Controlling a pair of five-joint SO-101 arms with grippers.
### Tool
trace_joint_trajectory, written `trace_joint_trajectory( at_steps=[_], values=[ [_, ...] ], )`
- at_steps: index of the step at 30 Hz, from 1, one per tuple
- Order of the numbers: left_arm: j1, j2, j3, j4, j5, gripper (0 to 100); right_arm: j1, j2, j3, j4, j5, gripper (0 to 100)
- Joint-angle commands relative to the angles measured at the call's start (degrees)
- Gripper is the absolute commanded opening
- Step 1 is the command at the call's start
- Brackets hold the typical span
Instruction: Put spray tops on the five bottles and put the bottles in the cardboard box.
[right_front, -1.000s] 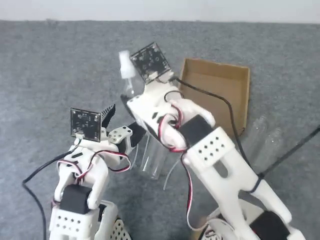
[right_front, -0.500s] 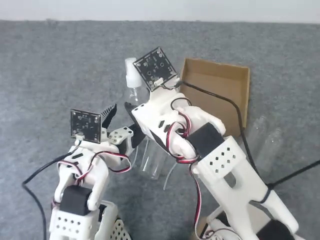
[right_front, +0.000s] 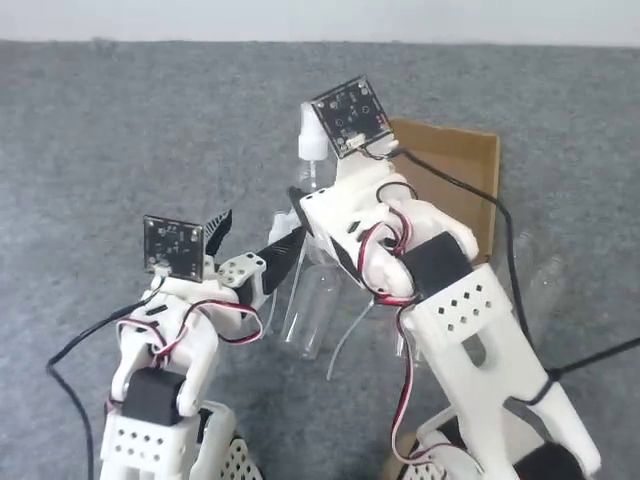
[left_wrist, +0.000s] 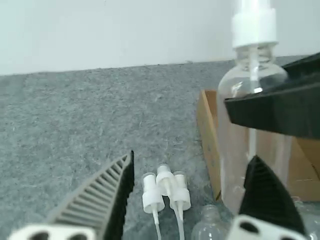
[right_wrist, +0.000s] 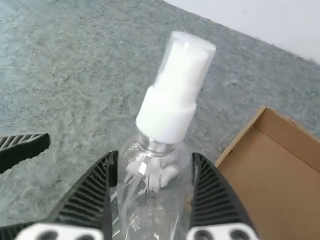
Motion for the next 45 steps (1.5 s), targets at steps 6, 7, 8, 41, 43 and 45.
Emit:
trace_joint_trajectory(
  at_steps=[6,7,8,41,43,45],
  values=[
    [0.18,-0.35,0.04,-2.20,-0.09,33,1.98,-3.82,-4.48,-0.40,-0.18,0.6],
    [0.26,-0.35,0.04,-2.20,-0.09,33,1.98,-3.82,-4.75,-1.45,-0.44,0.6],
    [0.26,-0.35,0.04,-2.11,0.00,33,1.80,-3.65,-5.01,-2.68,-0.53,0.6],
    [2.46,-0.70,0.04,-0.35,-0.88,33,10.59,-2.07,-5.27,-7.78,7.56,0.6],
    [2.46,-0.70,0.04,-0.35,-0.88,33,14.81,2.07,-5.27,-11.47,8.79,0.6],
    [2.55,-0.70,0.04,-0.35,-0.88,33,17.63,6.20,-5.27,-15.08,9.93,0.6]
  ],
)
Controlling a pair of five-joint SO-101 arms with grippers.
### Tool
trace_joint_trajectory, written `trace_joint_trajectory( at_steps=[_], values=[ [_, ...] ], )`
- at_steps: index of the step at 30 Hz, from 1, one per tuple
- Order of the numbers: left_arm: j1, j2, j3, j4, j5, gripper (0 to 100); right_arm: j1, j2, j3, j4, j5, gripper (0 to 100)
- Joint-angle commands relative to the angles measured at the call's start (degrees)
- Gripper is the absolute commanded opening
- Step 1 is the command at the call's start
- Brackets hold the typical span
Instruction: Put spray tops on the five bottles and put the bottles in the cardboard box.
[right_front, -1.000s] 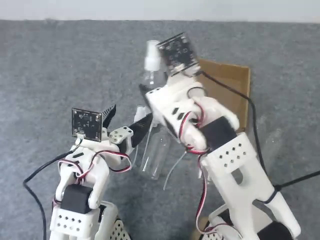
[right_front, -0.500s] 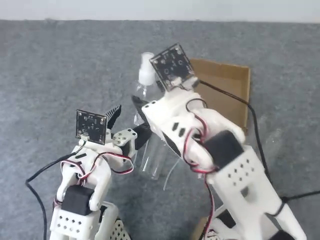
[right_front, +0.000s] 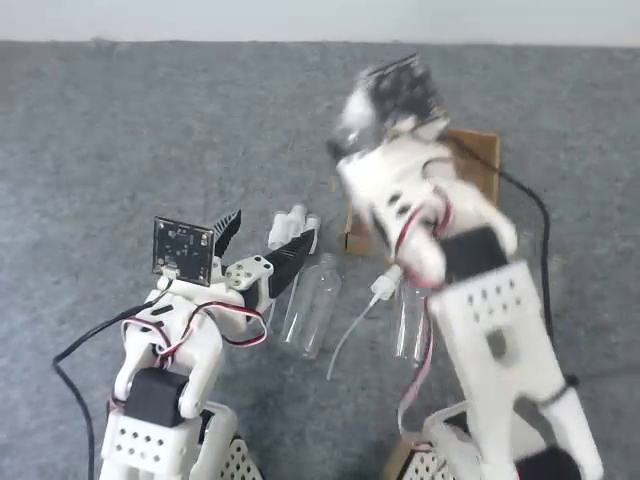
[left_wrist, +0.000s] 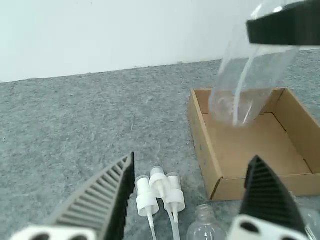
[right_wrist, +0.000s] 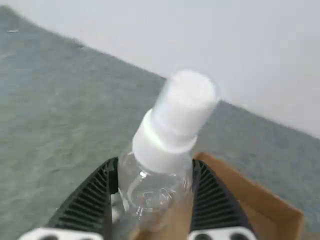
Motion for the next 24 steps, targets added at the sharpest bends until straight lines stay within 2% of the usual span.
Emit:
trace_joint_trajectory(
  at_steps=[1,5,15,24],
  values=[
    [0.35,-0.70,-0.31,0.35,-0.18,33,7.96,8.31,-3.87,-8.75,3.25,0.6],
    [0.62,-0.62,-0.31,0.35,-0.18,33,10.33,14.73,-3.87,-14.02,3.16,0.6],
    [0.70,-0.70,0.48,0.09,-0.18,33,10.24,26.59,-3.87,-26.68,3.16,0.6],
    [0.70,-0.70,0.48,0.09,-0.18,33,10.33,34.15,-3.87,-33.80,2.81,0.6]
  ],
)
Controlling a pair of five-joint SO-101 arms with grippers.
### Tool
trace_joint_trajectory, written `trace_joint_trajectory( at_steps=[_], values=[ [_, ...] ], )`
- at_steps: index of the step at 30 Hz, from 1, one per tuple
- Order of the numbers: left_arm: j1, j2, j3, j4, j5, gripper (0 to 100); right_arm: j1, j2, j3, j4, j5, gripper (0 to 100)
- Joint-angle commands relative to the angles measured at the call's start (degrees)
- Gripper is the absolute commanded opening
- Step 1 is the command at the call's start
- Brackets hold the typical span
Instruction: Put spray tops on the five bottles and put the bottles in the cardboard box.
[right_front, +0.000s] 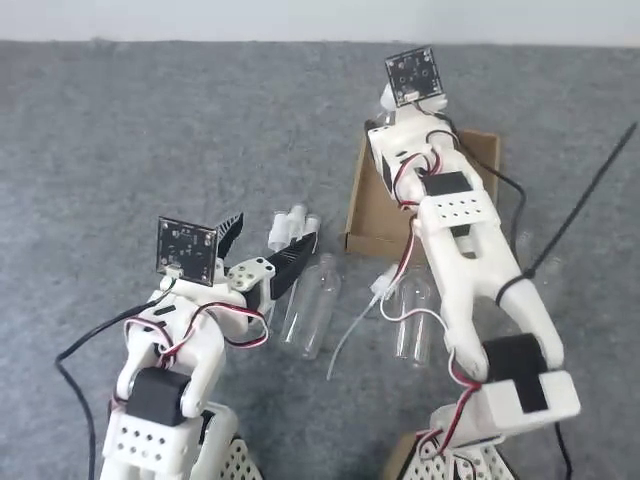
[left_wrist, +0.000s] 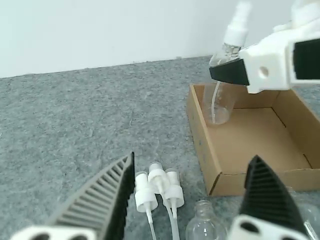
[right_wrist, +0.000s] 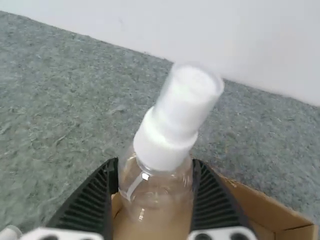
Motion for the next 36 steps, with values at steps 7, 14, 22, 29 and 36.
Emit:
trace_joint_trajectory(
  at_steps=[7,14,22,29,36],
  values=[
    [0.26,-0.70,-0.48,0.09,-0.18,33,0.66,5.23,-3.87,-7.96,0.62,0.6],
    [0.26,-0.70,-0.48,0.09,-0.18,33,0.66,7.87,-4.84,-7.60,0.97,0.6],
    [0.26,-0.70,-0.48,0.09,-0.18,33,0.66,12.26,-8.35,-7.52,0.97,1.0],
    [0.26,-0.70,-0.48,0.09,-0.18,33,0.57,12.35,-8.53,-7.60,0.97,1.1],
    [0.26,-0.70,-0.40,0.09,-0.18,33,0.40,12.35,-8.26,-7.52,0.97,1.1]
  ],
)
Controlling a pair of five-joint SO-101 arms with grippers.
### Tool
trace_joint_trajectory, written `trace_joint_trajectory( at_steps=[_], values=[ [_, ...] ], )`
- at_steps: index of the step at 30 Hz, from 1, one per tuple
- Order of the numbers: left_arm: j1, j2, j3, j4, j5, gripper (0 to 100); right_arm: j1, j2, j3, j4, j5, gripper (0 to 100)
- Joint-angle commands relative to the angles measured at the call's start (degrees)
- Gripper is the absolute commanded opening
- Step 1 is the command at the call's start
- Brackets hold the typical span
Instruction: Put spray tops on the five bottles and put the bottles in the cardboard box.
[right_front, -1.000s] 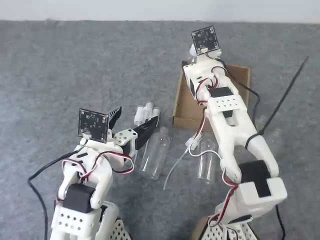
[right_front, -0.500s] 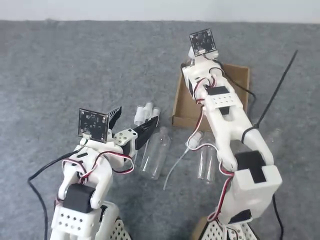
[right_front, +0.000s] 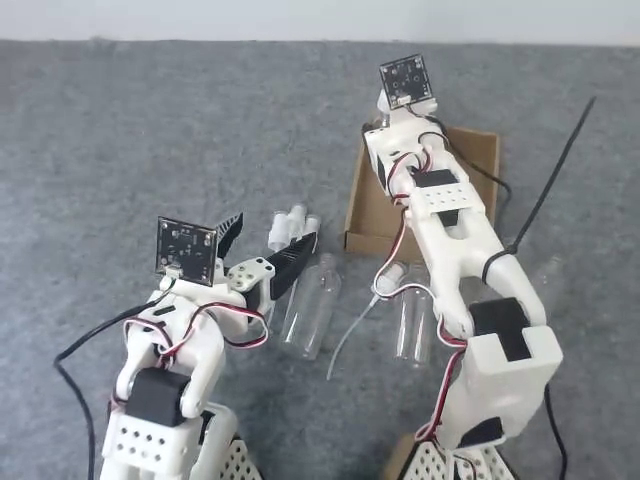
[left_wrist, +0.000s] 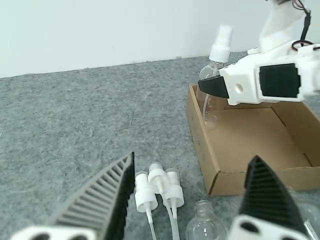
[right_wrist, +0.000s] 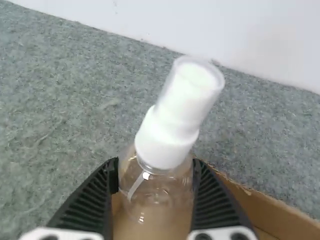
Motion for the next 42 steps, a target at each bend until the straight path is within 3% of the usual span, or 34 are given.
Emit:
trace_joint_trajectory(
  at_steps=[1,13,21,37,42],
  values=[
    [0.26,-0.70,-0.40,0.09,-0.18,33,0.04,-0.57,-3.25,-0.75,0.88,1.1],
    [0.26,-0.70,-0.40,0.09,-0.18,33,-0.04,-0.66,-3.16,-0.75,0.88,1.3],
    [0.26,-0.70,-0.40,0.09,-0.18,33,-0.13,-0.66,-3.08,-0.75,0.88,16.9],
    [0.26,-0.70,-0.31,0.09,-0.18,33,-0.22,-0.75,-3.52,-1.27,0.97,18.0],
    [0.26,-0.70,-0.31,0.09,-0.18,33,-0.22,-0.75,-3.52,-1.10,0.97,28.8]
  ],
)
